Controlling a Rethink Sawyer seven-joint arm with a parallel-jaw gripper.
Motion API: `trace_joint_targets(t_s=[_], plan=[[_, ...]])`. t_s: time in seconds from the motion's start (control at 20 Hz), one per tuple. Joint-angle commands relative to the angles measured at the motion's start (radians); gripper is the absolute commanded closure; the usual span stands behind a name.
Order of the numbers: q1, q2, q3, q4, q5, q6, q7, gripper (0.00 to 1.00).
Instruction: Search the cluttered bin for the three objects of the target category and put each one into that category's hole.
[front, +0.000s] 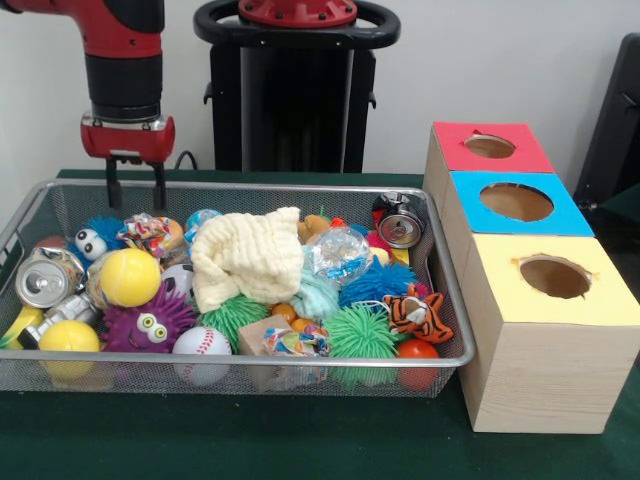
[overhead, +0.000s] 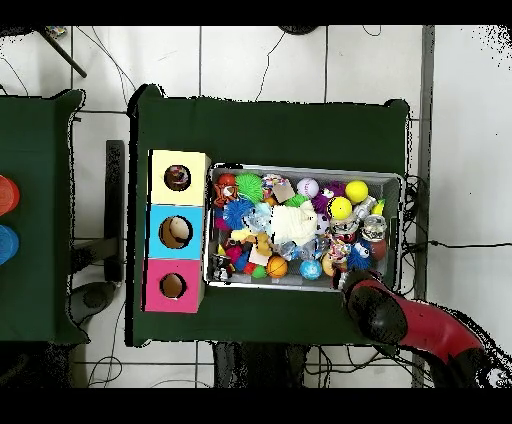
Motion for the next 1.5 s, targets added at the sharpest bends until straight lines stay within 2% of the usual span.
trace_joint_targets(t_s=[0.05,0.75,1.15,1.3,1.35,1.5], plan=[[0.025,0.018,-0.021,-0.105,-0.005,-0.01,0.102,0.0],[-0.073,0.049,0.122,-0.059,-0.027,-0.077,0.058,0.0],[-0.106,0.05,0.168,-0.043,-0.048,-0.092,0.043,0.0],[-0.128,0.059,0.205,-0.031,-0.042,-0.068,0.029,0.0],[-0.151,0.068,0.24,-0.013,-0.03,-0.036,0.013,0.0],[-0.151,0.067,0.247,-0.004,-0.026,-0.022,0.017,0.0]])
